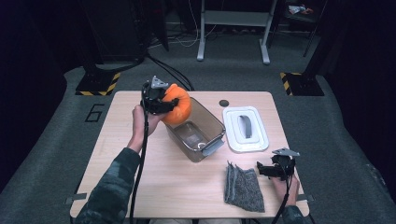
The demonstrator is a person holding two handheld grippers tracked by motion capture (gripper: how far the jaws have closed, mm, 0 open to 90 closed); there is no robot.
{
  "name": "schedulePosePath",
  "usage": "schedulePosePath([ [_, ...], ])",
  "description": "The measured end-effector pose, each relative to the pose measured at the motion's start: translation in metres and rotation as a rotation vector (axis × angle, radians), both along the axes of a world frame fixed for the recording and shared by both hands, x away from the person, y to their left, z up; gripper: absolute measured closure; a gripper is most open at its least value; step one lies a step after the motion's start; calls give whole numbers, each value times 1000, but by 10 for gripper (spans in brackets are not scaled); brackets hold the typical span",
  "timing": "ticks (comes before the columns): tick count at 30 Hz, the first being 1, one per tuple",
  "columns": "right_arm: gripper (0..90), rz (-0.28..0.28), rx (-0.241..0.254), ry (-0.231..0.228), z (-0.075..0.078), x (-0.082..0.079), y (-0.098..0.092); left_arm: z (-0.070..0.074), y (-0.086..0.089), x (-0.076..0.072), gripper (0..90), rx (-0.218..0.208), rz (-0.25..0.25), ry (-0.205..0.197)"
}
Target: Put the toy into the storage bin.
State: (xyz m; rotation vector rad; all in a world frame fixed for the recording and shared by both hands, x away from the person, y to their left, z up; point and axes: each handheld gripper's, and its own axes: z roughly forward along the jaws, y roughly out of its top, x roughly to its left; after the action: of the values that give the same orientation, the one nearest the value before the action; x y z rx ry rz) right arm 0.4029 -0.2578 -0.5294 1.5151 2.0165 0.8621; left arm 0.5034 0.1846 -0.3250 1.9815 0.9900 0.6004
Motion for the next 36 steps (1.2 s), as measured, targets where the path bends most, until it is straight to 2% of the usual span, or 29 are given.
schedulePosePath([
  [11,22,0,0,0,0,0,0,-16,-21,3,579,-26,-28,39],
  [17,22,0,-1,0,0,0,0,-28,-23,7,573,-7,-42,66],
  [24,22,0,-1,-1,0,0,0,-41,-26,10,564,-15,-45,82],
  [26,22,0,-1,-1,0,0,0,-44,-27,11,556,-1,-55,91],
  [32,22,0,0,-1,0,0,0,-52,-28,14,539,1,-49,107],
  [33,22,0,-1,-1,0,0,0,-53,-29,15,538,-9,-42,109],
  [36,23,0,-1,-1,0,0,0,-57,-28,17,526,4,-44,119],
])
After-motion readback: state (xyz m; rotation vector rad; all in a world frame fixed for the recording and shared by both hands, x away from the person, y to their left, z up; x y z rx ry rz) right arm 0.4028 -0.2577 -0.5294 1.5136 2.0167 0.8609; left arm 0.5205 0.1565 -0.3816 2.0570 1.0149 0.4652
